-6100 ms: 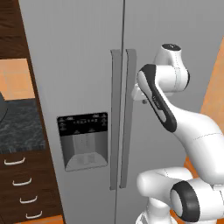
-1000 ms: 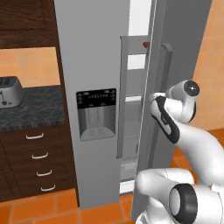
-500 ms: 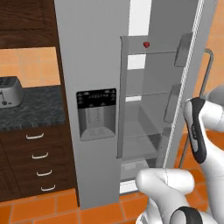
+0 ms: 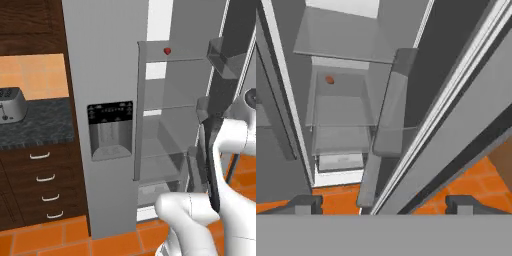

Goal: Take the strawberry from the fridge and place it on top of the pancake, located on the dining counter.

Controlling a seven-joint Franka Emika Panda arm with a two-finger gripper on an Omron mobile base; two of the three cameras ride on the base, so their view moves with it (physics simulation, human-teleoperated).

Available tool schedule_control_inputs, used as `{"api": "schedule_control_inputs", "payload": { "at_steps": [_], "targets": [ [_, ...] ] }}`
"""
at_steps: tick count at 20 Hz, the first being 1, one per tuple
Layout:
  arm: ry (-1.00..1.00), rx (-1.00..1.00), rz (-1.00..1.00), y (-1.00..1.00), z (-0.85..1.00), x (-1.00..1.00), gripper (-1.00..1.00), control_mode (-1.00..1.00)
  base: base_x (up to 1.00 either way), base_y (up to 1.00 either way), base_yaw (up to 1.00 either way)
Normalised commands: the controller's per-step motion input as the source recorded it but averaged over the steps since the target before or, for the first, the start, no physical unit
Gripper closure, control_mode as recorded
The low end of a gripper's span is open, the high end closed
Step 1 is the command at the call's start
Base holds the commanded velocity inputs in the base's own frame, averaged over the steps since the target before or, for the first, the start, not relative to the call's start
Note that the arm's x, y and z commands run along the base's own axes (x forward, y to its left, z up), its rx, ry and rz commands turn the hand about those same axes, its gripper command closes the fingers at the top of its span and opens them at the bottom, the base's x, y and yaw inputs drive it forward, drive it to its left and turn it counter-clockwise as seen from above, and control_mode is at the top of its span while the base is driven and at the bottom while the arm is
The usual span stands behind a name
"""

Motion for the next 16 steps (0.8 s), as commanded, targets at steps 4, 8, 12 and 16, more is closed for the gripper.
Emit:
{"api": "schedule_control_inputs", "payload": {
  "at_steps": [4, 8, 12, 16],
  "targets": [
    [0.66, -0.57, -0.06, 0.79, -0.22, 0.54, -1.00, -1.00, 0.00, 0.00, 0.00],
    [0.38, -0.27, -0.19, -0.27, -0.61, 0.94, -1.00, -1.00, 0.00, 0.00, 0.00],
    [0.12, -0.06, -0.08, -0.71, -0.79, 1.00, -1.00, -1.00, 0.00, 0.00, 0.00],
    [0.13, -0.06, -0.04, -0.64, -0.55, 0.61, -1.00, -1.00, 0.00, 0.00, 0.00]
  ]
}}
